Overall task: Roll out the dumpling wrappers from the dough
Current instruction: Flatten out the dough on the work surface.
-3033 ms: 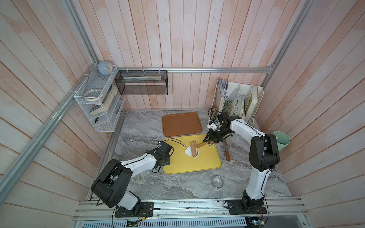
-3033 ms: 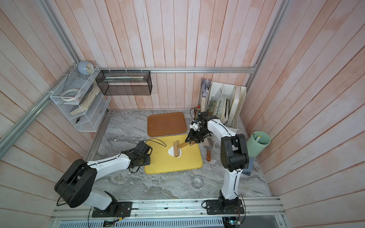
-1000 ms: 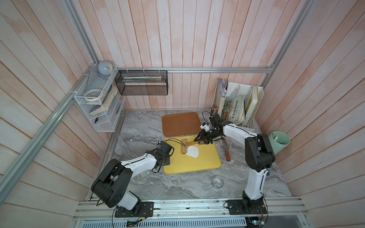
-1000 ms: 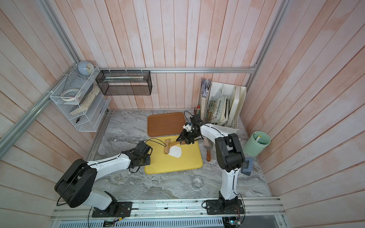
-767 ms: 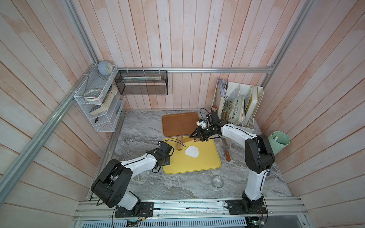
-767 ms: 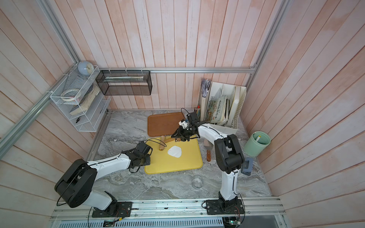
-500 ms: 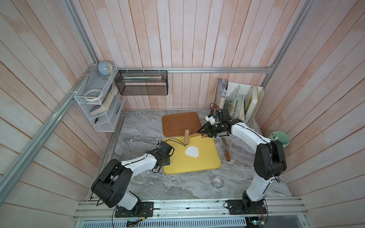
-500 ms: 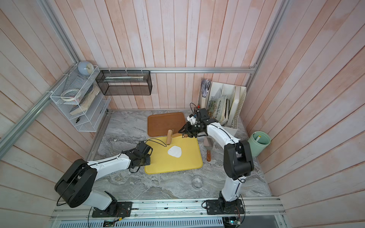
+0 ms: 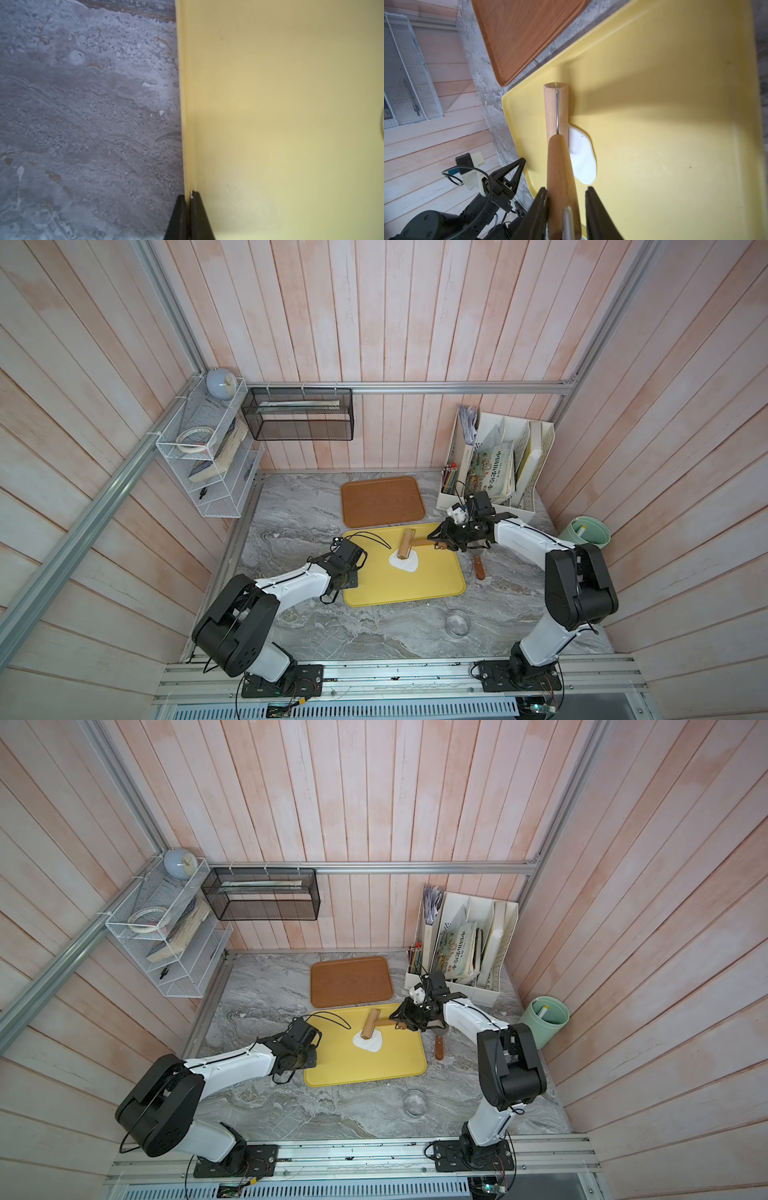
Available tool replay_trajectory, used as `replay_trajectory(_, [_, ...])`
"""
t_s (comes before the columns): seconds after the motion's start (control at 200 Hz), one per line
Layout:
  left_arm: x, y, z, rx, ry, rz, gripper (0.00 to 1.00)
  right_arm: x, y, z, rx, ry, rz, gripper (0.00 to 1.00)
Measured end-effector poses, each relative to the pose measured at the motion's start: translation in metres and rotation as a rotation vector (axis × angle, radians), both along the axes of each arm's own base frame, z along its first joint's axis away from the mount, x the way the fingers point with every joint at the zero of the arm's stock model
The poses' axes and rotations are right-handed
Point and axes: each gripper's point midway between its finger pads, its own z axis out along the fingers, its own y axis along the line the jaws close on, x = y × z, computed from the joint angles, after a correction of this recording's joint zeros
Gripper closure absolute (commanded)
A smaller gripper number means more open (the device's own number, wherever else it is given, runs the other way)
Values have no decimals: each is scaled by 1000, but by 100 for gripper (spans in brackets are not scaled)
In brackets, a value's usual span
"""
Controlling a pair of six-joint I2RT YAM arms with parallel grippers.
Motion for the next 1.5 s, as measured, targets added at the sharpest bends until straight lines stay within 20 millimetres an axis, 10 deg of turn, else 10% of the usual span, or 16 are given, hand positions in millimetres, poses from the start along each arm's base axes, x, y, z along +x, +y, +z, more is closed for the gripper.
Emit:
replay_trajectory(0.455, [0,0,0,1,0,0,100,11,23,11,77,-48,-60,100])
replay_trajectory(0.695, [0,0,0,3,-1,0,100,44,47,80,171,-214,-78,100])
replay_trajectory(0.935, [0,0,0,5,-2,-1,100,13,40,113,165,-267,-103,100])
replay_trajectory(1.5, [0,0,0,27,-8,4,100,-65,11,5,-25,-54,-134,100])
